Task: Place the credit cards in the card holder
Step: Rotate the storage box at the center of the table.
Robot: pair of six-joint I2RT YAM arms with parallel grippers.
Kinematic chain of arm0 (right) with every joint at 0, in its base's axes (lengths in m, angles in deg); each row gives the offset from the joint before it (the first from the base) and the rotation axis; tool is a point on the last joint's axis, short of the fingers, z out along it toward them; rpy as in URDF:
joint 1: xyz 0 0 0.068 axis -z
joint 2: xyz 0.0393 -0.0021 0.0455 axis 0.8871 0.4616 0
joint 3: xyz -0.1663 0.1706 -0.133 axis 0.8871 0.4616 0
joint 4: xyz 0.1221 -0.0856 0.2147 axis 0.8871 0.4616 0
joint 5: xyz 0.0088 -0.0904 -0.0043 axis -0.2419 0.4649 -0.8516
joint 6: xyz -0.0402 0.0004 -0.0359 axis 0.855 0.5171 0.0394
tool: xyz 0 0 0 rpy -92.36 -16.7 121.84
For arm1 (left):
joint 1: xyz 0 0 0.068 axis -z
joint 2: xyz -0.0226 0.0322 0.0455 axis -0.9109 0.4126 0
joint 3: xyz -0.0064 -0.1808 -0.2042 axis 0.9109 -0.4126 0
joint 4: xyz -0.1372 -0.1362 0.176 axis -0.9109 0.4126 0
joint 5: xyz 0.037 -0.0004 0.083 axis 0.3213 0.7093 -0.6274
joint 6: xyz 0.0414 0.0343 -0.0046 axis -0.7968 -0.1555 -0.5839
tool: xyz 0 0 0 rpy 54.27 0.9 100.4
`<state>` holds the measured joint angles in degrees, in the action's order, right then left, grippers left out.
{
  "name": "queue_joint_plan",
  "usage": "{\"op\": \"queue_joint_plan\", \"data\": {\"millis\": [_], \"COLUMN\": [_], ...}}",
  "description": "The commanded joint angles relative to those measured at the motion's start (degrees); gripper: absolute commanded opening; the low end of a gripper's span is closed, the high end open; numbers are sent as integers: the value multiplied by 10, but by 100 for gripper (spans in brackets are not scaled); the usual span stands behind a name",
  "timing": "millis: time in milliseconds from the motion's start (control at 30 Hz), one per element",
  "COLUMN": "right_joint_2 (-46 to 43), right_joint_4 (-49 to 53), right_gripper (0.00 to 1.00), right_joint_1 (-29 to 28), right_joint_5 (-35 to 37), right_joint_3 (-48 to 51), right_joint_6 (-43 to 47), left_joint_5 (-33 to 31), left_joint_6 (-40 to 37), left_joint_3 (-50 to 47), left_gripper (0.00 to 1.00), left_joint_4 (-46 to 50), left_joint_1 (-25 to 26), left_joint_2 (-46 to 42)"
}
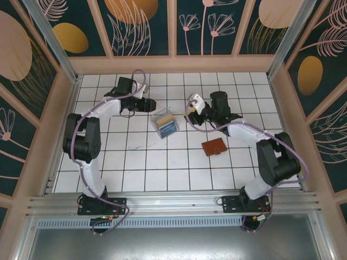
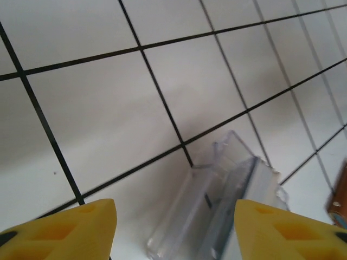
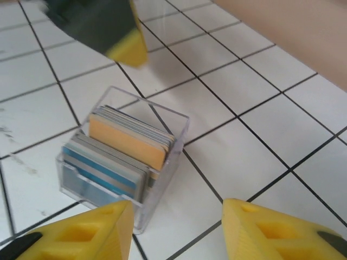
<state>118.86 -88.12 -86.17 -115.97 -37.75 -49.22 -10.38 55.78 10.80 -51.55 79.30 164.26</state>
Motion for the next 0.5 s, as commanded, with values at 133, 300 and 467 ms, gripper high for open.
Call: {"op": "queue_joint_plan", "data": {"millis": [133,300,467], "right_joint_2": [-102,-124,-122], "right_joint_4": [-40,-31,-29], "right_gripper": [48,48,48], "right_joint_1": [45,61,61], "right_joint_5": [-58,-62,-67], "right_joint_3": [52,62,64], "right_joint_6": [-66,-67,-80], "left_joint_5": [20,30,62], "left_joint_6": [-87,-88,-82], "left_joint_3": [63,65,31], "left_gripper": [44,33,43], "left_joint_4": [129,128,95], "left_joint_1": [7,7,7], "left_joint_2": [61,60,37]}}
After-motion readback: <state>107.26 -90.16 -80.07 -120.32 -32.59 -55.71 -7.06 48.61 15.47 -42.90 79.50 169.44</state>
